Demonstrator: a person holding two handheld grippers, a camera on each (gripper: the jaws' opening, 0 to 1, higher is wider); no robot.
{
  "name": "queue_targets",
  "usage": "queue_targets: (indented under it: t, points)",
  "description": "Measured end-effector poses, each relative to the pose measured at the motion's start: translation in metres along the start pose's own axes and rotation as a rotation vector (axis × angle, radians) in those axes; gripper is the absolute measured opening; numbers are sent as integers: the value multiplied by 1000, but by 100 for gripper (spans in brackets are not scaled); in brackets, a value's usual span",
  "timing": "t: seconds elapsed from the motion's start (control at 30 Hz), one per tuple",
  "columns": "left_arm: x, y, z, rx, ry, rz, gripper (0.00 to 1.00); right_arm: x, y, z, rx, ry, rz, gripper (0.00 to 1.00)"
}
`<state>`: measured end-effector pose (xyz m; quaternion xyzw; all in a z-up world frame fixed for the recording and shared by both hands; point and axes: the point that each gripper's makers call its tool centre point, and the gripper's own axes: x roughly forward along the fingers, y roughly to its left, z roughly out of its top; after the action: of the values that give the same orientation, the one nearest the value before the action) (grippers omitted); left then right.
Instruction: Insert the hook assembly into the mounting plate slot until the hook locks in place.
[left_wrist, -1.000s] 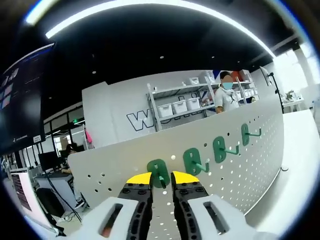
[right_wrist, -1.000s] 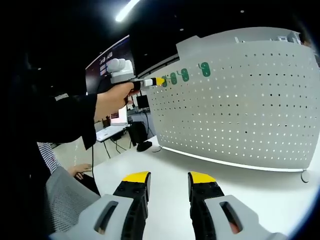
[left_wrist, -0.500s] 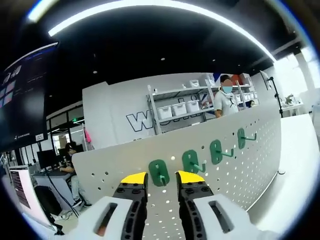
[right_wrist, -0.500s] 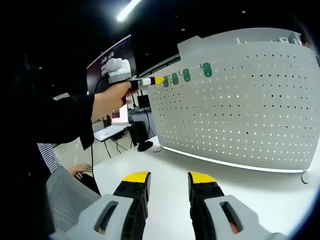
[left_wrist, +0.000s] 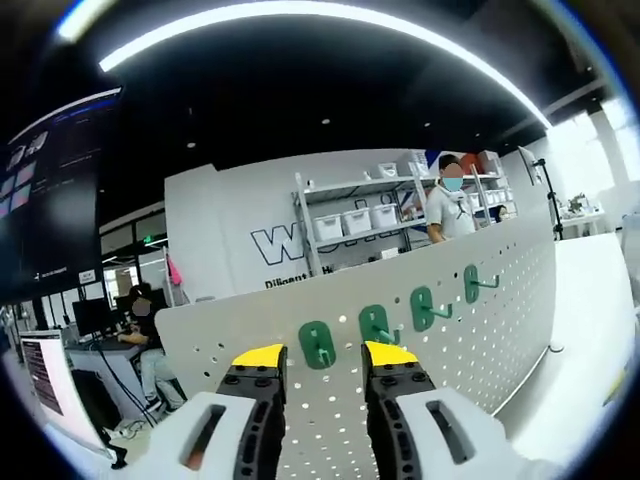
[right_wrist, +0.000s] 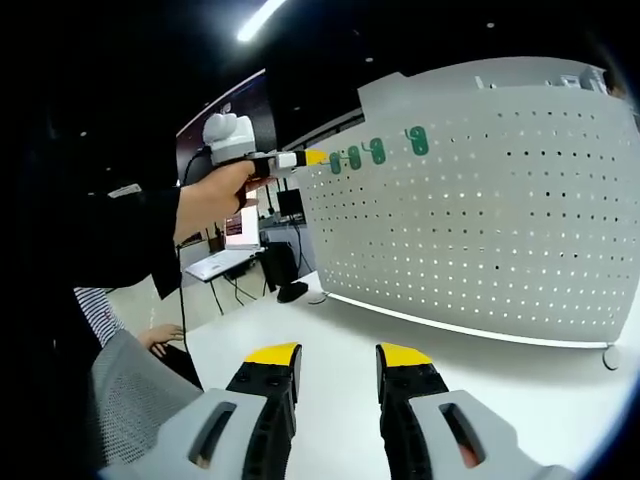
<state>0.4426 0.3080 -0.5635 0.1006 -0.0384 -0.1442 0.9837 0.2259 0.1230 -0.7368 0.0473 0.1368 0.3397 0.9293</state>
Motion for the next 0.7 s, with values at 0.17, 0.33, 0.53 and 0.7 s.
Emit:
queue_targets:
  t: [0.17, 0.33, 0.53, 0.7]
  points:
    - [-8, 0, 3, -15, -2, -7, 33, 0, 1, 0, -7, 3, 1, 30]
    - [-16, 0, 7, -26, -10, -12, 34, -1, 1, -1, -12, 5, 0, 30]
    - [-26, 3, 14, -34, -31, -14, 36, -1, 2, -2, -18, 11, -1, 30]
    - [-36, 7, 14, -45, -35, -14, 37, -1, 2, -3, -21, 15, -5, 30]
